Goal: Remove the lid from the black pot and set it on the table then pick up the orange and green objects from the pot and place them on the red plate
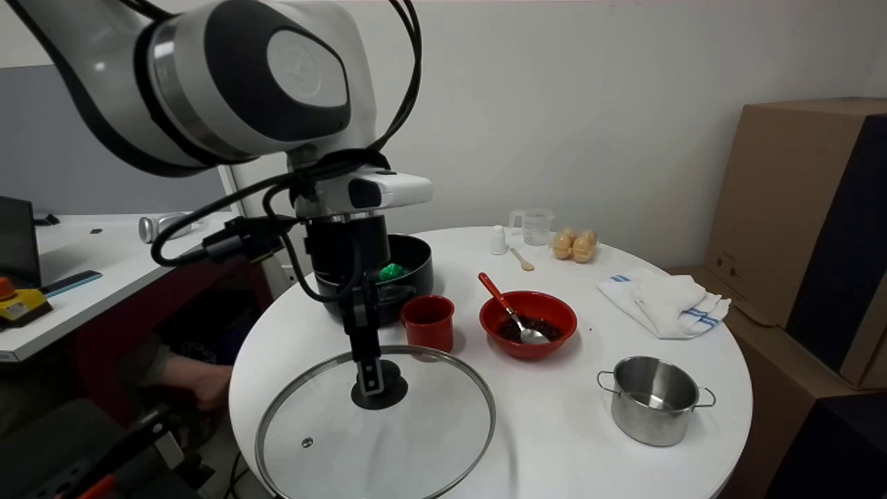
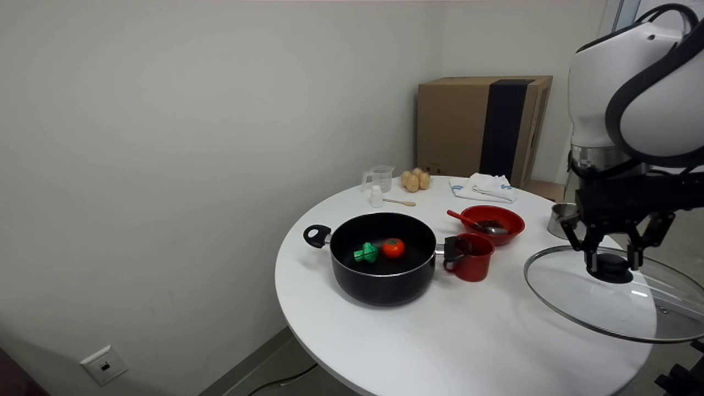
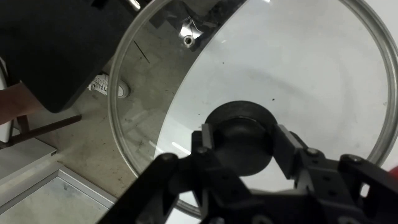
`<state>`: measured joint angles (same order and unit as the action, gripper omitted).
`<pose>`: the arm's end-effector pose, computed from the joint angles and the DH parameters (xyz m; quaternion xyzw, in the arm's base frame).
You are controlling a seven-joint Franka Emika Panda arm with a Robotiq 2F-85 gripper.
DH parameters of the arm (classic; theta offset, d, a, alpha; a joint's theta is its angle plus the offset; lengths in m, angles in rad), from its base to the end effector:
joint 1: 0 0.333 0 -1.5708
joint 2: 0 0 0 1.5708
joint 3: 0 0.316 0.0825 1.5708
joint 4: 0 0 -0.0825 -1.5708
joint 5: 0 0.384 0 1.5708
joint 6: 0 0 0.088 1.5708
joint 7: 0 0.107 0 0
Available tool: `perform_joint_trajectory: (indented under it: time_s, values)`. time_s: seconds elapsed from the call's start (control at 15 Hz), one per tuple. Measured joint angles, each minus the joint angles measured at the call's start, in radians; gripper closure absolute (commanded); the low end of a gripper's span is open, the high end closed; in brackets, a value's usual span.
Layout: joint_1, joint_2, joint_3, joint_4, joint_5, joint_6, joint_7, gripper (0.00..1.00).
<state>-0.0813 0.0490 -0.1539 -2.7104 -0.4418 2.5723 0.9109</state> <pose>0.3737 -0.0833 0.1971 0.9214 -0.3631 -0.0519 0.1285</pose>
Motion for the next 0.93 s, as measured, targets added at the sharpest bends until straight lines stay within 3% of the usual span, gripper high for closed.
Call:
perform_joint_trajectory:
  time_s: [0.07,0.53,0.6,0.93]
  values:
    - [0.0,0.002,0.0,0.001,0.0,0.0,0.0,0.51]
    - [0.0,0.008,-0.002,0.004,-0.037,0.009,0.01,0.51]
    - [-0.001,0.007,-0.009,0.001,-0.109,0.029,0.05,0.76]
    - [-0.002,0.021,-0.011,0.004,-0.149,0.042,0.104,0.76]
